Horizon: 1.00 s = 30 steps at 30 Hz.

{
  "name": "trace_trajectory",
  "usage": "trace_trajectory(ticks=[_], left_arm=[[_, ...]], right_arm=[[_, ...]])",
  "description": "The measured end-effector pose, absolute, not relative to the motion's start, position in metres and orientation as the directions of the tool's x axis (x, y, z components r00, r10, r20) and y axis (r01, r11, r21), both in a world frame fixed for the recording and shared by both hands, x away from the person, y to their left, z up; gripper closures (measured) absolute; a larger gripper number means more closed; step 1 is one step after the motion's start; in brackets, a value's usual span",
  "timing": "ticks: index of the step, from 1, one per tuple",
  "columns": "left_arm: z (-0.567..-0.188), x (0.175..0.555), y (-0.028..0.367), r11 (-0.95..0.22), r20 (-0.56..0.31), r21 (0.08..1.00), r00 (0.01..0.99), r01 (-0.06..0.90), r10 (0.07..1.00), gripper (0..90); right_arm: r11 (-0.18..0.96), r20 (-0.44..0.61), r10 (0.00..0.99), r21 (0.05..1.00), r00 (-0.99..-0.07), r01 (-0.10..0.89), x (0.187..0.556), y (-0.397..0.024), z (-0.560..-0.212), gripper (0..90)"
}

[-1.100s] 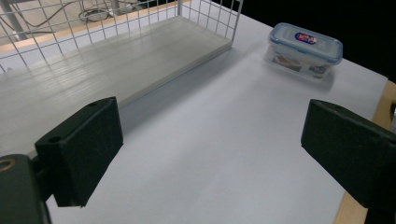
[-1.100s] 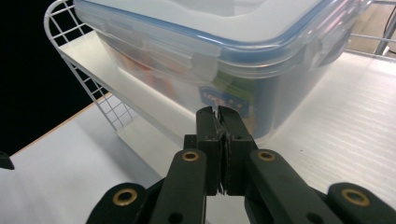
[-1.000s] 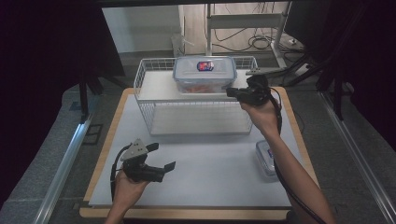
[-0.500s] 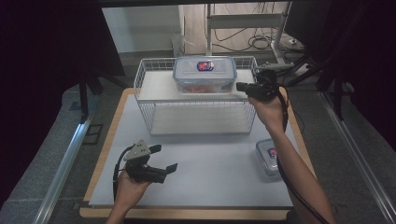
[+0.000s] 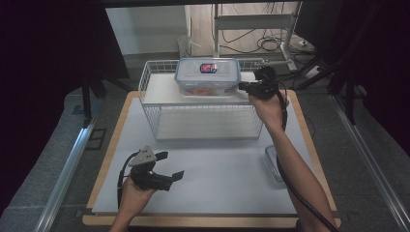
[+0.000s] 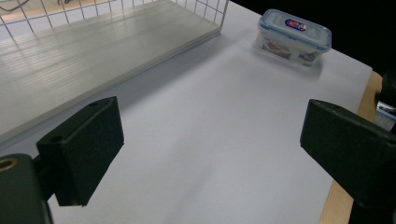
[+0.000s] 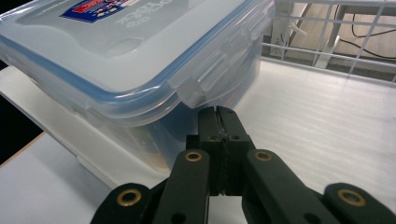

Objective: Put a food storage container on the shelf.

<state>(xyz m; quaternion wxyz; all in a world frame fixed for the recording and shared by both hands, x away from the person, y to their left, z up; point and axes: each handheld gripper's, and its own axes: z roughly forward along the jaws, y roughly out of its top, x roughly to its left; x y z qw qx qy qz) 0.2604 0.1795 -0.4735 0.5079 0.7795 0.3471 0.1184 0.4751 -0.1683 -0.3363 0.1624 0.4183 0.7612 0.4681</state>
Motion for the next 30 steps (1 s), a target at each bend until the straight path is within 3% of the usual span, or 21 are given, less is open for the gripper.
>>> trace_trajectory(ticks=[14,27,30], left_arm=[[-0.492,0.25,0.193,-0.276,-0.124,0.848,0.676,0.452,0.726,5.1],[-0.511,0.24,0.186,-0.384,-0.002,0.804,0.647,0.454,0.762,5.8],[-0.514,0.237,0.188,-0.367,-0.014,0.809,0.639,0.46,0.769,5.9]], right_arm=[[0.236,0.131,0.719,0.878,-0.683,0.417,0.415,-0.201,-0.349,81.4],[0.353,0.084,0.66,0.843,-0.747,0.406,0.357,-0.213,-0.401,60.1],[0.369,0.081,0.656,0.833,-0.75,0.412,0.348,-0.216,-0.415,55.0]])
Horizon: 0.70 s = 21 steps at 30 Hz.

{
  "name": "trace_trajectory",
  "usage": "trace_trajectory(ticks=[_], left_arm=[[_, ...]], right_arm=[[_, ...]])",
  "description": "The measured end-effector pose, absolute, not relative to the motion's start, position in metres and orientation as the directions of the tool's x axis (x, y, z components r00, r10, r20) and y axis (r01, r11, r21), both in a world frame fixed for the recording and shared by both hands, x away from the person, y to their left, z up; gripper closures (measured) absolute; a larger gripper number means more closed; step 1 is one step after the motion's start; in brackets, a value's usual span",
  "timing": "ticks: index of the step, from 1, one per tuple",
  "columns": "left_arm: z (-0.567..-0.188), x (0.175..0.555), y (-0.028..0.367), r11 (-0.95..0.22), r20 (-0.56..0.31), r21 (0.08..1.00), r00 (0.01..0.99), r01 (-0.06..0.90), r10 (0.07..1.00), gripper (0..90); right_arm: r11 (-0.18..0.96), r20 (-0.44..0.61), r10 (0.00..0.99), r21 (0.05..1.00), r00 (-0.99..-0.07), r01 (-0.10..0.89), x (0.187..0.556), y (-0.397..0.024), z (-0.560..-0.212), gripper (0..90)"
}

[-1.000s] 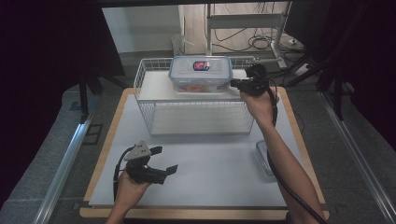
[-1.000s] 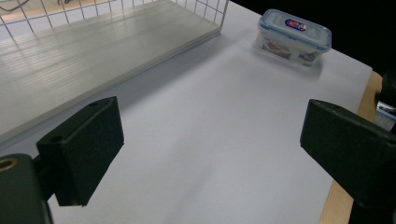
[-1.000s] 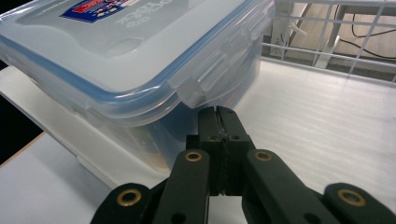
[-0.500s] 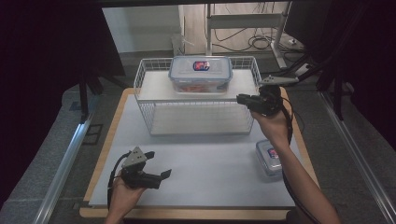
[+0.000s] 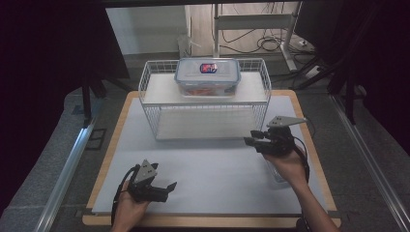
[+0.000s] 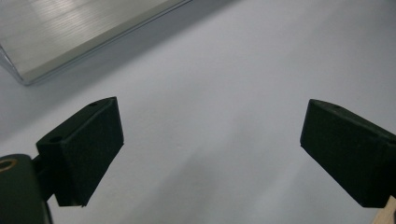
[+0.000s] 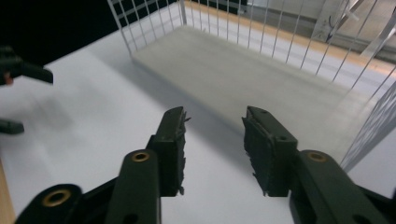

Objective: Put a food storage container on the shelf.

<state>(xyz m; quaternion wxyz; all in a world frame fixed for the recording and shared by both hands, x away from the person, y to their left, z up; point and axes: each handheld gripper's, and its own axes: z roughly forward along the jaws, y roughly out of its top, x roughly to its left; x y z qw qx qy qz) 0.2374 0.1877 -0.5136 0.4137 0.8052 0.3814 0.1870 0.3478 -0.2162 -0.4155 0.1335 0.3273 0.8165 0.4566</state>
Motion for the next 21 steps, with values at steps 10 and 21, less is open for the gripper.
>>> trace_trajectory(ticks=[10,21], left_arm=[[-0.515,0.231,0.189,-0.375,0.014,0.812,0.628,0.447,0.778,8.0],[-0.518,0.232,0.193,-0.374,0.028,0.813,0.611,0.447,0.791,7.9]], right_arm=[[0.461,0.02,0.645,0.787,-0.764,0.41,0.318,-0.214,-0.46,35.4],[0.509,-0.023,0.653,0.754,-0.757,0.416,0.308,-0.218,-0.485,29.9]])
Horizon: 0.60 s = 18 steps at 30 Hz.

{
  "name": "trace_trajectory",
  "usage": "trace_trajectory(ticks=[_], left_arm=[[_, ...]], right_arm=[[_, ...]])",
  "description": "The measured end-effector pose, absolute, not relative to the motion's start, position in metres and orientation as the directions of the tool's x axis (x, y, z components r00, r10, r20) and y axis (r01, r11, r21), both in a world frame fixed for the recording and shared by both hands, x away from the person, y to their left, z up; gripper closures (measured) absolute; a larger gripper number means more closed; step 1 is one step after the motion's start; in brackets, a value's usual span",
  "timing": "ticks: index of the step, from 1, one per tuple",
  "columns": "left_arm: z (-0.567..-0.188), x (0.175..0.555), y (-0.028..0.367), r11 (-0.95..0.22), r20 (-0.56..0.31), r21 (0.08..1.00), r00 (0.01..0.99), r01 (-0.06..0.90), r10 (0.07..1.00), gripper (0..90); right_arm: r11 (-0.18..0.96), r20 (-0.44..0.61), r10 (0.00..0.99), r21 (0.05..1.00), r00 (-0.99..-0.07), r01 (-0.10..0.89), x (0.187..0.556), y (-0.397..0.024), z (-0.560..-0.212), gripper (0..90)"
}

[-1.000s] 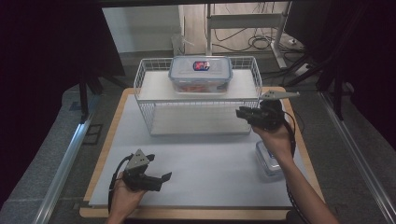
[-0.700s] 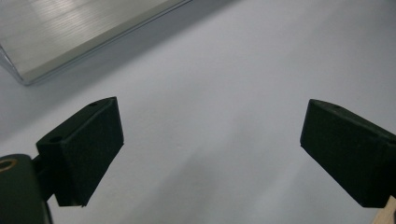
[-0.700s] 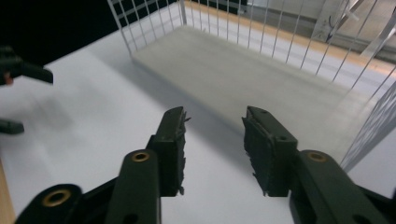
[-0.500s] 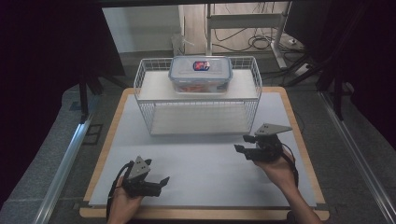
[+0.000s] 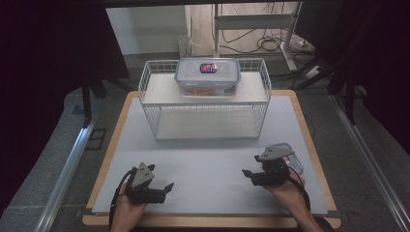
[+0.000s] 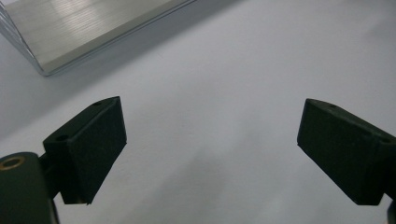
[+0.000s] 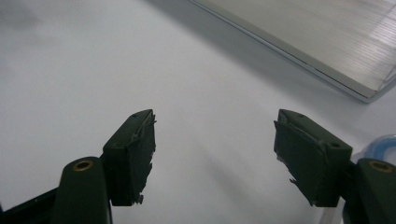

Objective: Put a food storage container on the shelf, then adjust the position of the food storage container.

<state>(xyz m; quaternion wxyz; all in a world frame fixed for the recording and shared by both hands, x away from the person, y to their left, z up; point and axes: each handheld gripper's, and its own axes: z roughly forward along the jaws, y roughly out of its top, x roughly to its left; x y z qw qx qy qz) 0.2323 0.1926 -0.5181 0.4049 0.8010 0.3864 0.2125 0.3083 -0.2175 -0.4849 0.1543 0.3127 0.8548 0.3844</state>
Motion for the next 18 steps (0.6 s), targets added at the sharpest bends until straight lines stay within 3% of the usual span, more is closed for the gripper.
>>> trace_trajectory(ticks=[8,9,11,15,16,17,18], left_arm=[[-0.519,0.233,0.192,-0.378,0.025,0.81,0.618,0.448,0.786,7.9],[-0.519,0.233,0.192,-0.375,0.022,0.812,0.619,0.448,0.785,7.9],[-0.519,0.233,0.192,-0.374,0.018,0.812,0.619,0.449,0.785,7.9],[-0.519,0.233,0.192,-0.375,0.016,0.809,0.622,0.452,0.783,7.9],[-0.519,0.233,0.192,-0.375,0.016,0.809,0.622,0.452,0.783,7.9],[-0.52,0.233,0.192,-0.374,0.013,0.809,0.622,0.454,0.783,7.9],[-0.52,0.233,0.192,-0.374,0.013,0.809,0.622,0.454,0.783,7.9]], right_arm=[[0.459,0.022,0.707,0.747,-0.707,0.482,0.315,-0.232,-0.483,44.9],[0.451,0.011,0.722,0.751,-0.692,0.482,0.316,-0.237,-0.48,53.9],[0.448,-0.009,0.741,0.752,-0.672,0.484,0.317,-0.242,-0.477,63.0],[0.416,-0.009,0.776,0.759,-0.63,0.501,0.323,-0.259,-0.473,78.7],[0.416,-0.009,0.776,0.759,-0.63,0.501,0.323,-0.259,-0.473,78.7],[0.406,-0.015,0.791,0.76,-0.611,0.507,0.326,-0.268,-0.471,85.2],[0.406,-0.015,0.791,0.76,-0.611,0.507,0.326,-0.268,-0.471,85.2]])
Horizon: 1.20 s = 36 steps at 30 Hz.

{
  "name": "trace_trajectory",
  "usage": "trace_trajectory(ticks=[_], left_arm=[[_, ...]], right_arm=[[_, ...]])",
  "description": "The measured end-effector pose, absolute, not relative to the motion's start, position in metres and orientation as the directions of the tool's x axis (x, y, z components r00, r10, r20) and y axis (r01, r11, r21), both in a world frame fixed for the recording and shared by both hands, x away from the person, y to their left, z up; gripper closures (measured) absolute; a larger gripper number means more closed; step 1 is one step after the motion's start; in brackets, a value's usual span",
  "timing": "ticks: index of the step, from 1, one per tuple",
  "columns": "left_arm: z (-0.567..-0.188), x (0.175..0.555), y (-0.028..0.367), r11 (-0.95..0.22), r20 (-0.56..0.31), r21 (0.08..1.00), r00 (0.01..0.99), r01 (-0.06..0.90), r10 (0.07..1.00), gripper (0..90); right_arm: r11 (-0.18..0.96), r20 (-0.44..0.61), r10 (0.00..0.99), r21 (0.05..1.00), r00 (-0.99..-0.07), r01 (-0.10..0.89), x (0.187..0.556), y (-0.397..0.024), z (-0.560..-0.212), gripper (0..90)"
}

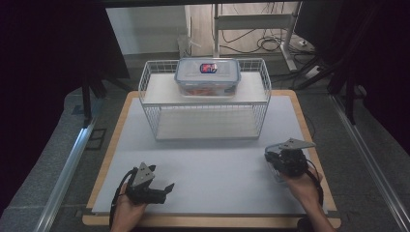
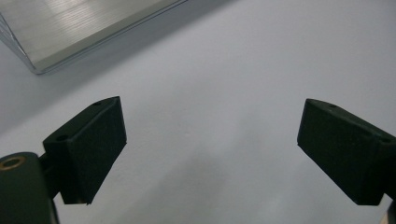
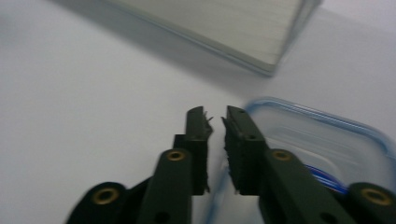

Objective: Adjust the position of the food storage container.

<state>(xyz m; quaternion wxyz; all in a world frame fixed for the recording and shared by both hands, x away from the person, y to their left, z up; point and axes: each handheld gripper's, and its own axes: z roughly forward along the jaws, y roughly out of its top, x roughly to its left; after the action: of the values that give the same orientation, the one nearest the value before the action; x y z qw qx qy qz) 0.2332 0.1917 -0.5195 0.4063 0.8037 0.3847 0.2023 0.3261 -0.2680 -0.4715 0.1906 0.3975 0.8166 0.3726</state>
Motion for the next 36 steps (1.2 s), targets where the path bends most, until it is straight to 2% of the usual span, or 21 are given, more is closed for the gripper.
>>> trace_trajectory(ticks=[1,2,9,18,29,36], left_arm=[[-0.52,0.233,0.192,-0.373,0.011,0.809,0.623,0.455,0.782,7.9],[-0.52,0.233,0.192,-0.373,0.011,0.809,0.623,0.455,0.782,7.8],[-0.521,0.234,0.19,-0.385,0.015,0.801,0.627,0.459,0.779,7.3],[-0.52,0.235,0.193,-0.344,-0.027,0.814,0.621,0.468,0.783,7.3],[-0.522,0.236,0.192,-0.35,-0.031,0.806,0.623,0.478,0.781,7.3],[-0.523,0.236,0.191,-0.35,-0.033,0.804,0.624,0.481,0.781,7.3]], right_arm=[[0.391,-0.016,0.807,0.763,-0.591,0.514,0.329,-0.278,-0.47,89.4],[0.385,-0.016,0.813,0.765,-0.582,0.516,0.33,-0.281,-0.469,89.8],[0.335,-0.02,0.864,0.769,-0.503,0.544,0.34,-0.309,-0.469,89.9],[0.269,-0.008,0.914,0.76,-0.405,0.591,0.35,-0.336,-0.475,89.9],[0.273,-0.02,0.925,0.729,-0.379,0.628,0.354,-0.337,-0.482,90.0],[0.284,0.012,0.904,0.728,-0.427,0.623,0.352,-0.322,-0.483,90.0]])
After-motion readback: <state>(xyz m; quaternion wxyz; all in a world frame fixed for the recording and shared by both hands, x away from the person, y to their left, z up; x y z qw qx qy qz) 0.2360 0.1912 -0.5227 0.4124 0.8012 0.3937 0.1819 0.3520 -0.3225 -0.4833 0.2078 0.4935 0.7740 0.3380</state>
